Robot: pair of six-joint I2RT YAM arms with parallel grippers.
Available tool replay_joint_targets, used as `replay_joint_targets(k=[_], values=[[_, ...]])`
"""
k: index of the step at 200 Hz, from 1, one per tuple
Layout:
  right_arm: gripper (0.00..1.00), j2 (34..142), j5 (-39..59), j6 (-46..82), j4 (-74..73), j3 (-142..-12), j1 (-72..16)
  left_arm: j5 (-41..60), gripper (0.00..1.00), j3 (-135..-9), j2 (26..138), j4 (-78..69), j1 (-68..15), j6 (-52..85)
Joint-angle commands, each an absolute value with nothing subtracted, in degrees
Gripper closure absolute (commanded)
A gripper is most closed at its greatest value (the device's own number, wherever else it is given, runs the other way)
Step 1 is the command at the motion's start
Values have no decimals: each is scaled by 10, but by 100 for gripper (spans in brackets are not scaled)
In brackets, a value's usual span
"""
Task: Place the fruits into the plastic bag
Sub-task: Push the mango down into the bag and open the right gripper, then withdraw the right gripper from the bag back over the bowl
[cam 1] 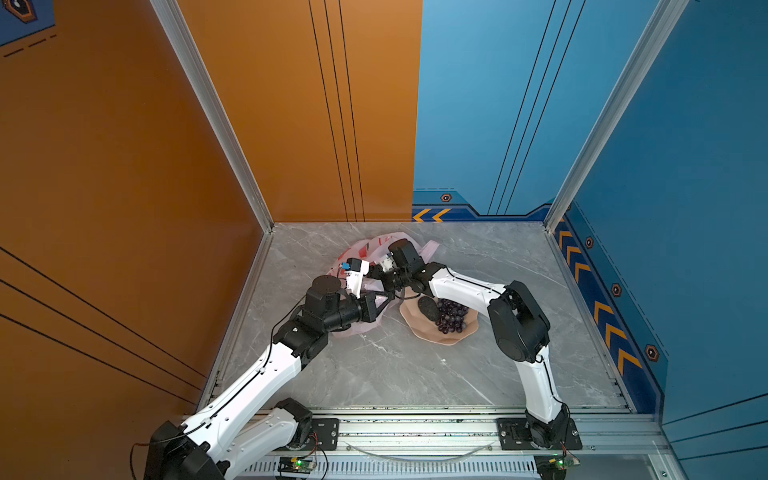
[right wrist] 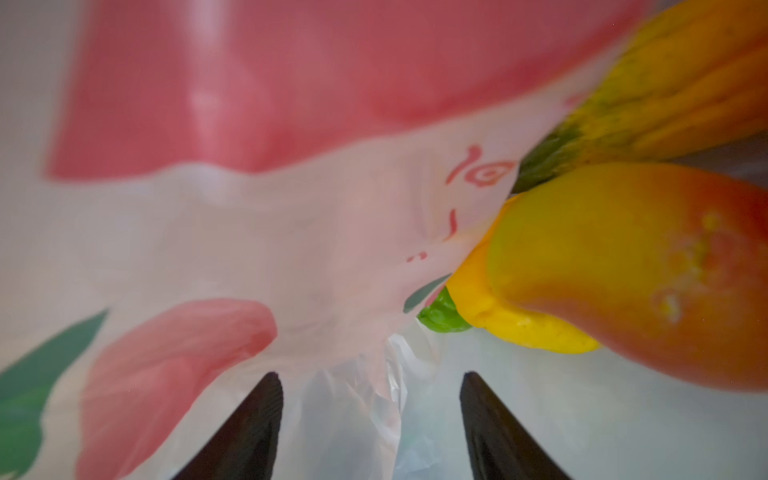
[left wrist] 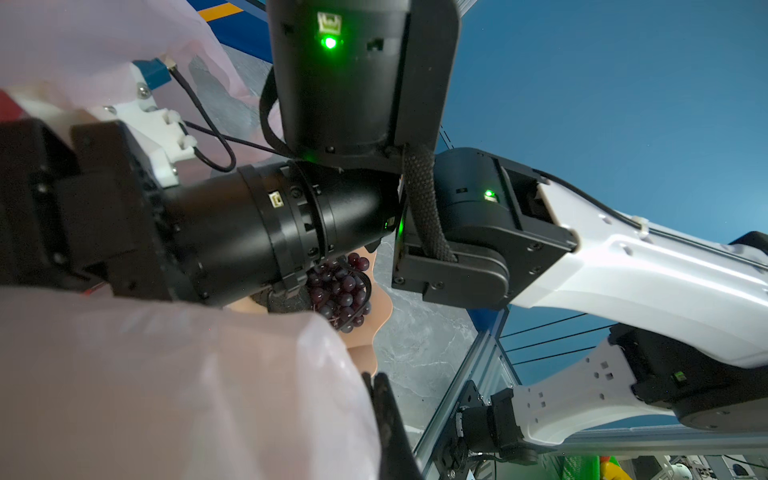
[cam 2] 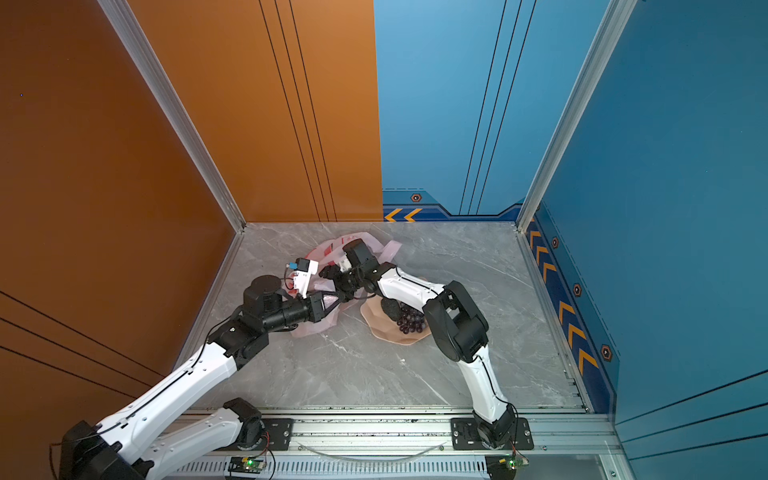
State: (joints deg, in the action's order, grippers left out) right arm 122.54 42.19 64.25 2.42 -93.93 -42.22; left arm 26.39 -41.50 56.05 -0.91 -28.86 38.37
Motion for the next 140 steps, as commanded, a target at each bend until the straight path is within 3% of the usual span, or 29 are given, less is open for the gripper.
replay_joint_targets(k=[1, 140], values=[[33, 1212, 436, 651, -7, -919, -416, 262, 100, -410, 552, -25, -291, 380], [33, 1035, 372, 547, 87, -790, -372, 260, 100, -367, 520, -58, -246, 434]])
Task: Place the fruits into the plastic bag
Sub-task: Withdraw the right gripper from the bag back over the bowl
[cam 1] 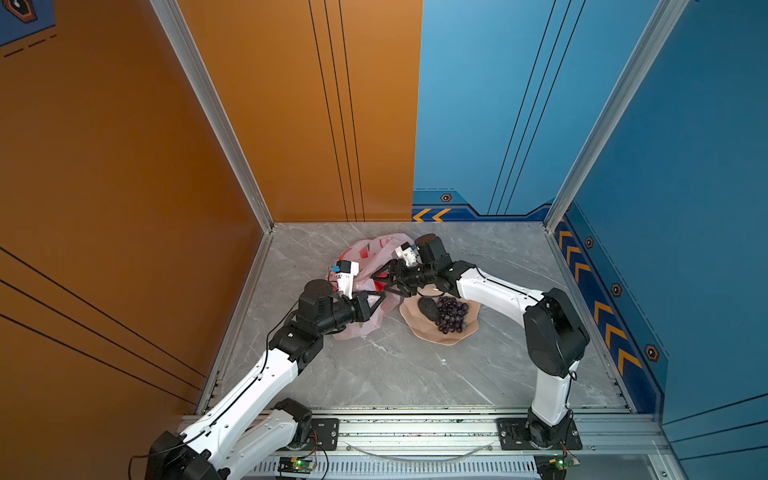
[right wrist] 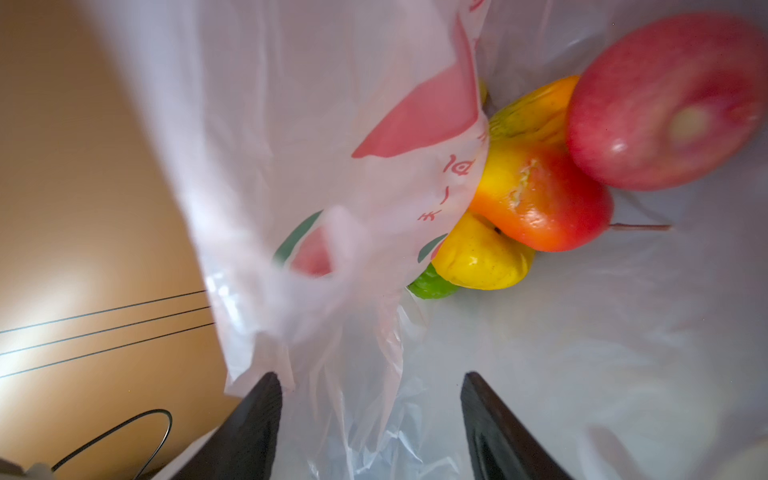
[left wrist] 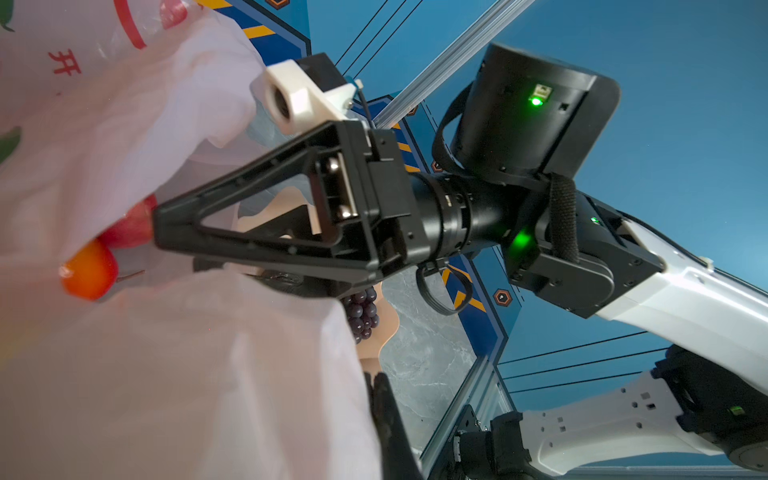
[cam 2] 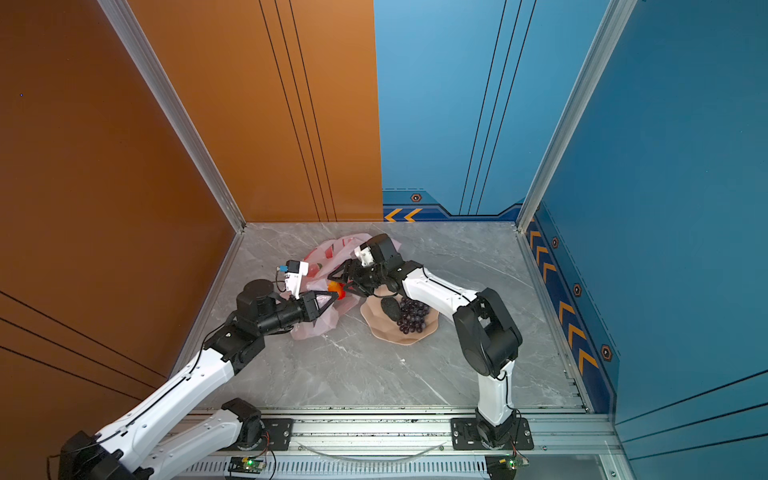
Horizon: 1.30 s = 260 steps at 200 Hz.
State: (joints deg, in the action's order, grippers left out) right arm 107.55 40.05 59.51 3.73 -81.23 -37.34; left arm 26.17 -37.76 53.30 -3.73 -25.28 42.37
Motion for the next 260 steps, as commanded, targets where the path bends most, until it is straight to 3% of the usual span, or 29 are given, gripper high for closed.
replay_joint_targets(k=[1, 37, 98, 173, 260], values=[[33, 1033, 372, 545, 89, -790, -372, 260, 100, -367, 520, -59, -246, 435], [31, 970, 332, 441, 208, -776, -360, 267, 100, -366, 517, -65, -239, 441], [16, 901, 114, 211, 478, -808, -349, 260, 100, -355, 501, -63, -233, 445], [11, 992, -46, 72, 555, -881, -396, 261, 100, -354, 502, -70, -228, 450], [17, 1118, -59, 34, 563, -949, -416, 259, 100, -353, 493, -65, -221, 451]])
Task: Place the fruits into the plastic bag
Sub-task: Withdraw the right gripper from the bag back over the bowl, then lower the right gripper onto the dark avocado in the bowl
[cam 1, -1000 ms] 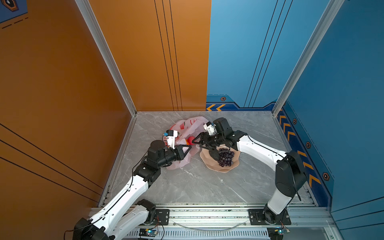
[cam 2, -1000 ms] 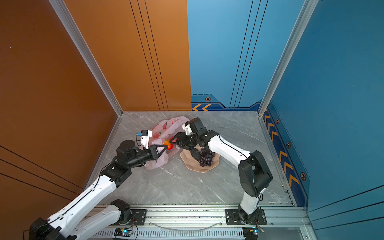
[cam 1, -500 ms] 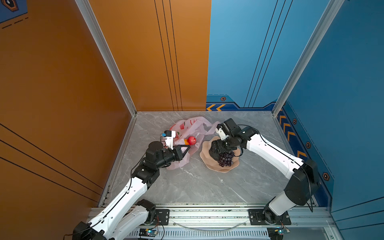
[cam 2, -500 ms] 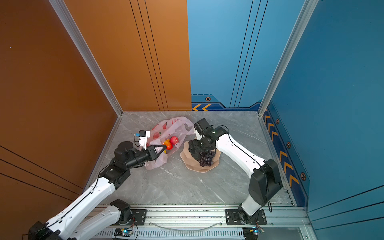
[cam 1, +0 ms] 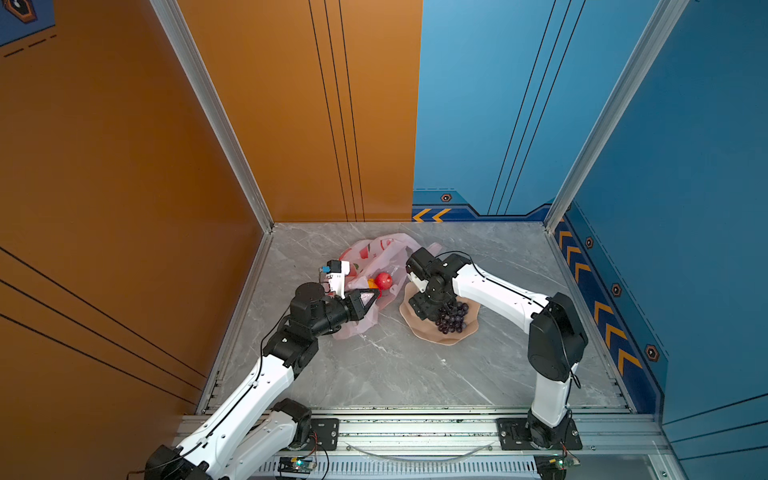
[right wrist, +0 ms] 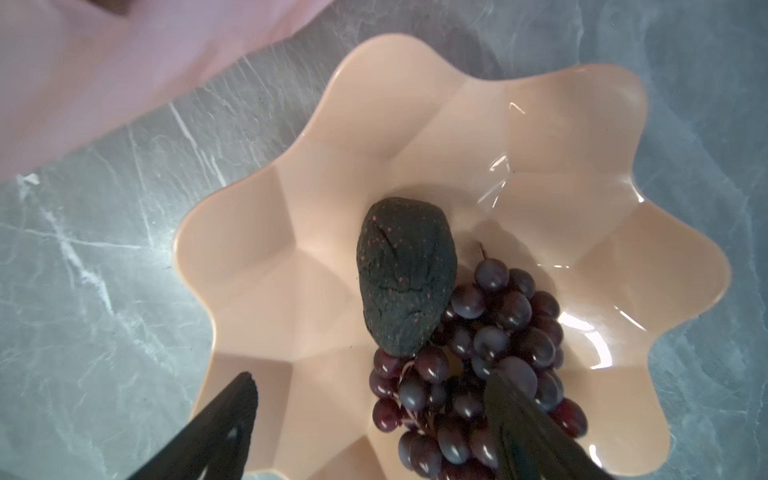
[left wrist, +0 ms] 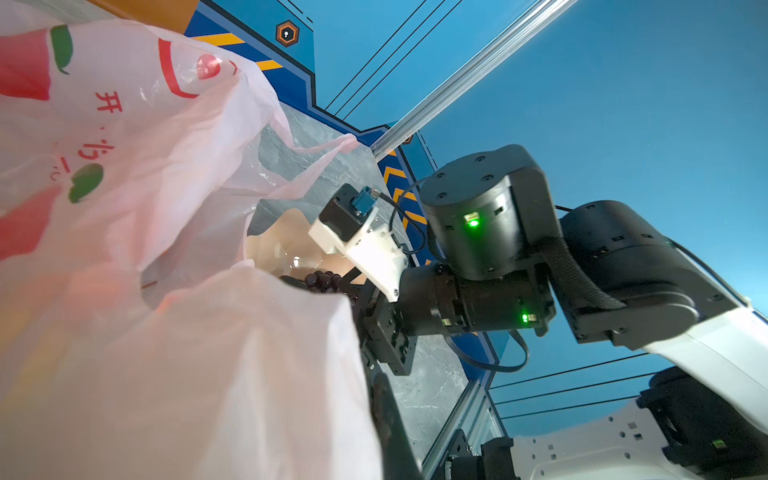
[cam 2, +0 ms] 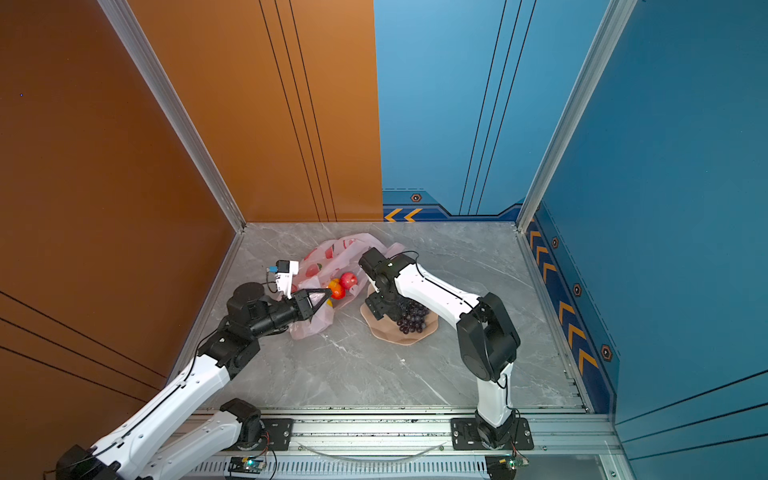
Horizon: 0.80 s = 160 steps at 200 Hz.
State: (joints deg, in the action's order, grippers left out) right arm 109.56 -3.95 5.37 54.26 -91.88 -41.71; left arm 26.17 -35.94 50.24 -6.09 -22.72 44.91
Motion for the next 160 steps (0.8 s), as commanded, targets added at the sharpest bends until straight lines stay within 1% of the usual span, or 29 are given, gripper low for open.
replay_joint_targets(k=[1, 66, 70, 143, 160], values=[[17, 1120, -59, 34, 563, -950, -416, 259, 100, -353, 494, -65, -221, 451], [22, 1169, -54, 37, 553, -980, -406, 257, 100, -357, 496, -61, -221, 452], [22, 1170, -54, 37, 551, -981, -389, 257, 100, -357, 496, -61, -221, 452], [27, 1184, -8, 42, 532, -984, -363, 256, 100, -363, 506, -62, -221, 453], [28, 1207, -4, 41, 530, -988, -362, 256, 100, -364, 506, -61, -221, 452]])
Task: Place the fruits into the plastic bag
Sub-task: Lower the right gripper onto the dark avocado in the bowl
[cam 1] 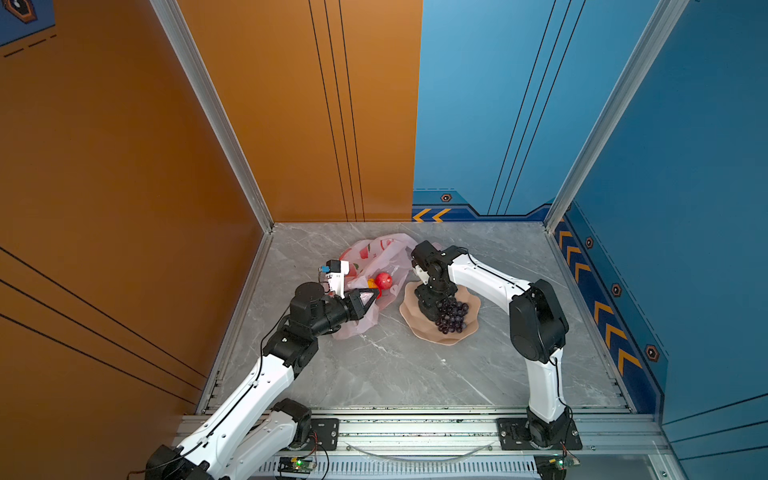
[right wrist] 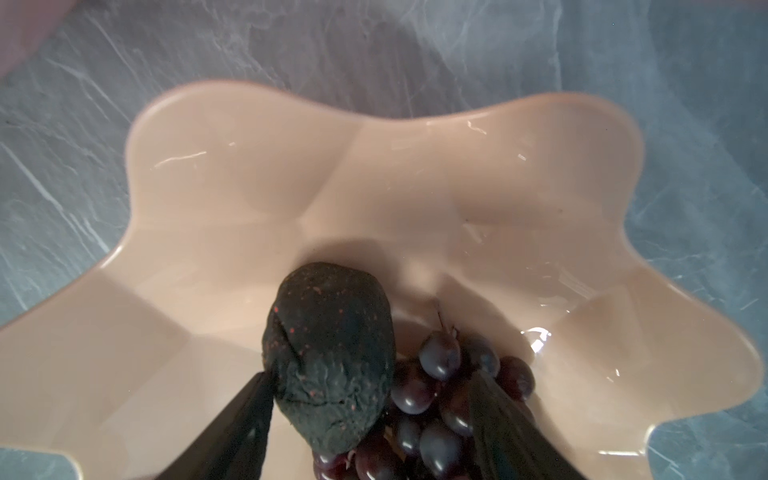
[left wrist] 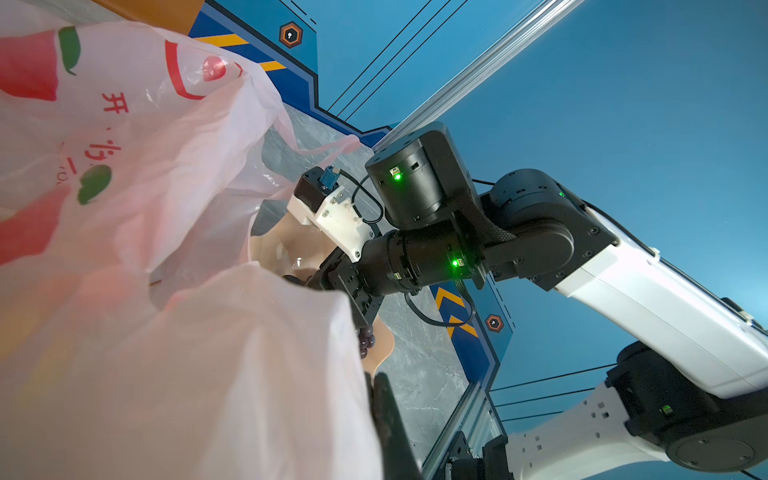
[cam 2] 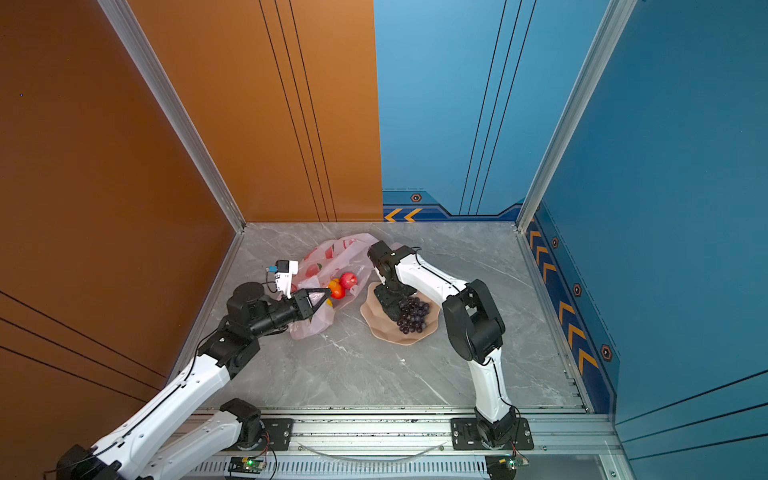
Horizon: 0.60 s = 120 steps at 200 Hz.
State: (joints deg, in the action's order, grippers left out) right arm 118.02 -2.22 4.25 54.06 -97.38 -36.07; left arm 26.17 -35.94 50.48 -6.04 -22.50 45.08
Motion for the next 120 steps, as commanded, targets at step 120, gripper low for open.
replay_joint_targets(k=[120], values=[[34, 1240, 30, 46, 519, -995, -352, 249, 100, -371, 512, -53, -222, 451]])
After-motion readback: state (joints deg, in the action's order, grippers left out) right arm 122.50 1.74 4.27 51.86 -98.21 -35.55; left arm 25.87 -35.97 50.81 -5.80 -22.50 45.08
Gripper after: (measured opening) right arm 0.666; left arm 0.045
